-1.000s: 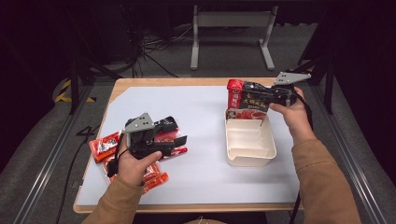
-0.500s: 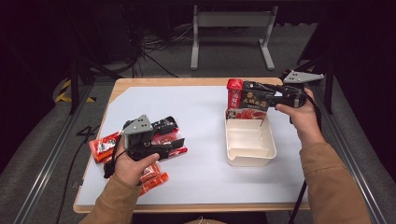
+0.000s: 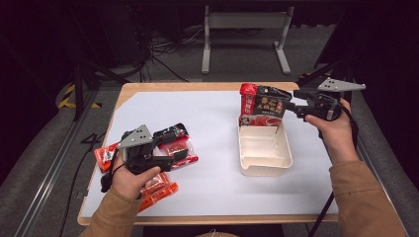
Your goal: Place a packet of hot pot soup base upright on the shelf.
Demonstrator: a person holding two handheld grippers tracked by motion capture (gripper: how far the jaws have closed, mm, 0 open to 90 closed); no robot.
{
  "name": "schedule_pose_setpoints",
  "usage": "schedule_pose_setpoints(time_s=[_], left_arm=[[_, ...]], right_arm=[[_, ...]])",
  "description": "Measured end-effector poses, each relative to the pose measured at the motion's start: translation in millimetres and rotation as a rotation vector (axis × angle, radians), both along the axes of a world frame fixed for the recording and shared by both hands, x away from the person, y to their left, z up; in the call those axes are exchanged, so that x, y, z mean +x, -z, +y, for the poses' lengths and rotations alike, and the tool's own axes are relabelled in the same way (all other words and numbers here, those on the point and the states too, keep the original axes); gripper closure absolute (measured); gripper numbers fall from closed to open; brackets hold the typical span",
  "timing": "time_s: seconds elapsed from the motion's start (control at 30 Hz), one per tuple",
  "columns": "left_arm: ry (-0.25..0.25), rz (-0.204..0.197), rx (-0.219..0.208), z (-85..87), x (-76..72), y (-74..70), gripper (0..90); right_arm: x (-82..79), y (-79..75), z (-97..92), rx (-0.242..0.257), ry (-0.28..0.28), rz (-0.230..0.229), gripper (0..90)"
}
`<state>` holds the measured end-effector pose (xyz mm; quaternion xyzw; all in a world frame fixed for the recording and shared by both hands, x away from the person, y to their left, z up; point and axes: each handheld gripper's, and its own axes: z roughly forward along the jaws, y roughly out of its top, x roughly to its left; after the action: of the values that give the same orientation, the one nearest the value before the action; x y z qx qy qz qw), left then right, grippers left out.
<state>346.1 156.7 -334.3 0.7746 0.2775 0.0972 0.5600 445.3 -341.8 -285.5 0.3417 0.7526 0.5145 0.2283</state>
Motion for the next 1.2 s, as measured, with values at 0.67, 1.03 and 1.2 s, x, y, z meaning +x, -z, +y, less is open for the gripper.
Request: schedule_pose_setpoints(time_s=[0.67,1.03,1.2], left_arm=[[-0.068,0.017,0.035,20.2,1.9,2.7,19.4],[-0.083,0.026,0.056,29.9,5.1,3.4,16.0],[-0.105,0.008,0.07,39.3,4.0,3.1,16.2]], right_arm=[[-57.4,13.8,14.2,0.017,-0.018,0.041,31.1],[-65.0,27.0,20.3,0.017,-0.03,0.023,32.3],[-65.3,29.5,24.4,0.014,-0.05,0.019,31.8]])
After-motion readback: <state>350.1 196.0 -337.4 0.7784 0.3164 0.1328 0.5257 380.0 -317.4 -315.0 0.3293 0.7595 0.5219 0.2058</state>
